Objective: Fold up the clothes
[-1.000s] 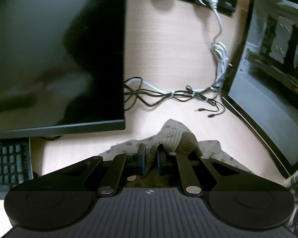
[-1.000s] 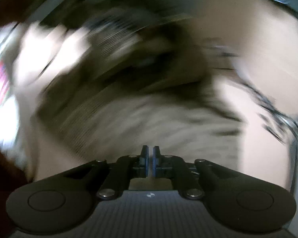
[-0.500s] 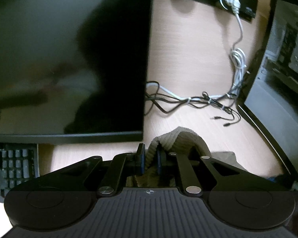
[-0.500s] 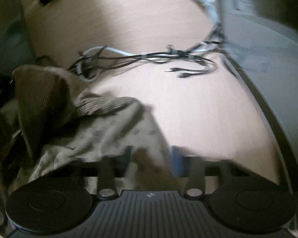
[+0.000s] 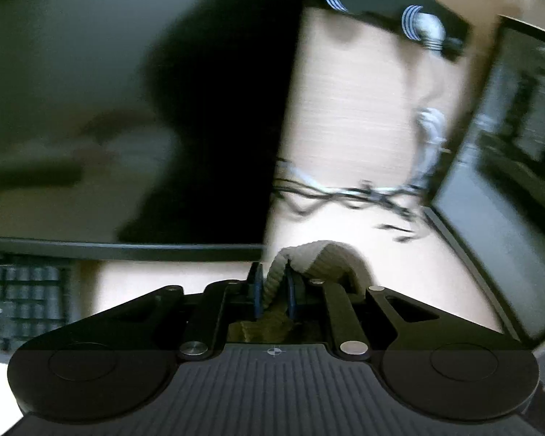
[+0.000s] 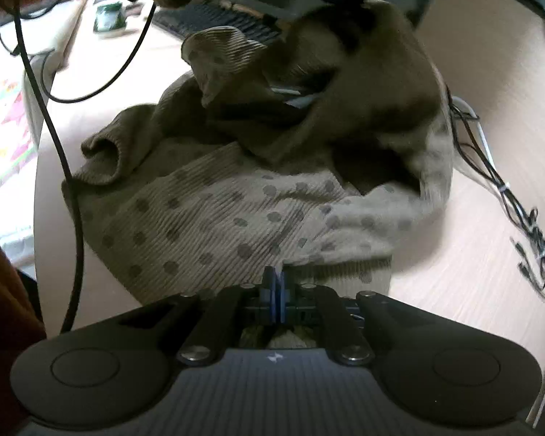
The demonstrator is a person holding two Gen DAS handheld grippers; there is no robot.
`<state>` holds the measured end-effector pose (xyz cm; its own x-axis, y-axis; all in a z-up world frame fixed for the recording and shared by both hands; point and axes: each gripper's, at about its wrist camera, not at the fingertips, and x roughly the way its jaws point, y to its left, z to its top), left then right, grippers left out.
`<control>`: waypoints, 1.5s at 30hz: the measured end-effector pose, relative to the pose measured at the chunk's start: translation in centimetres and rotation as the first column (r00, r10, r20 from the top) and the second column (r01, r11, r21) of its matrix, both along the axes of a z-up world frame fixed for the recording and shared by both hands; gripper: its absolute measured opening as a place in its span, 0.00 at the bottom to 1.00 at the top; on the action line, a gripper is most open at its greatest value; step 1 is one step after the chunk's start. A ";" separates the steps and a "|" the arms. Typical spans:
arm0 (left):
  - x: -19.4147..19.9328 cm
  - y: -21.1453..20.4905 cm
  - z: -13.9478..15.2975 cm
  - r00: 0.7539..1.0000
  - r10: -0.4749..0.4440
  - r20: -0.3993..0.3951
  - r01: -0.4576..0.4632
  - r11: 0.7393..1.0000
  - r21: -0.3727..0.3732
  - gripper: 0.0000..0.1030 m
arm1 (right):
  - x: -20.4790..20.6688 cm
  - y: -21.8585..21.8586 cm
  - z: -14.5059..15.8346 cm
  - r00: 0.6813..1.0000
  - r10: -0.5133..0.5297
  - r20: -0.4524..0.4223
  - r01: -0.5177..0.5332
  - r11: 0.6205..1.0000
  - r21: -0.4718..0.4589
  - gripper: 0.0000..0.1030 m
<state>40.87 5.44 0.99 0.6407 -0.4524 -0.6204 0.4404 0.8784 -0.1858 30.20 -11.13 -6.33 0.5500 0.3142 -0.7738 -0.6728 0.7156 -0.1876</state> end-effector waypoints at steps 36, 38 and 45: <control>-8.9 11.1 -5.9 0.876 0.329 -0.352 -0.410 0.892 -0.187 0.82 | 10.6 -8.9 3.5 0.917 -0.362 -0.169 0.399 0.804 0.441 0.49; -7.6 10.3 -7.0 0.862 0.364 -0.353 -0.423 0.900 -0.106 0.63 | 11.3 -8.1 2.8 0.919 -0.356 -0.167 0.393 0.823 0.410 0.23; -9.5 11.0 -2.1 0.911 0.305 -0.277 -0.361 0.914 -0.183 0.12 | 10.4 -9.1 6.6 0.939 -0.306 -0.158 0.344 0.799 0.494 0.11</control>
<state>31.36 16.48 -1.14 0.6247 -0.3841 -0.6798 0.0474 0.8877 -0.4580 40.60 -20.27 0.32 0.6435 0.4834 -0.5934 -0.3811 0.8747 0.2993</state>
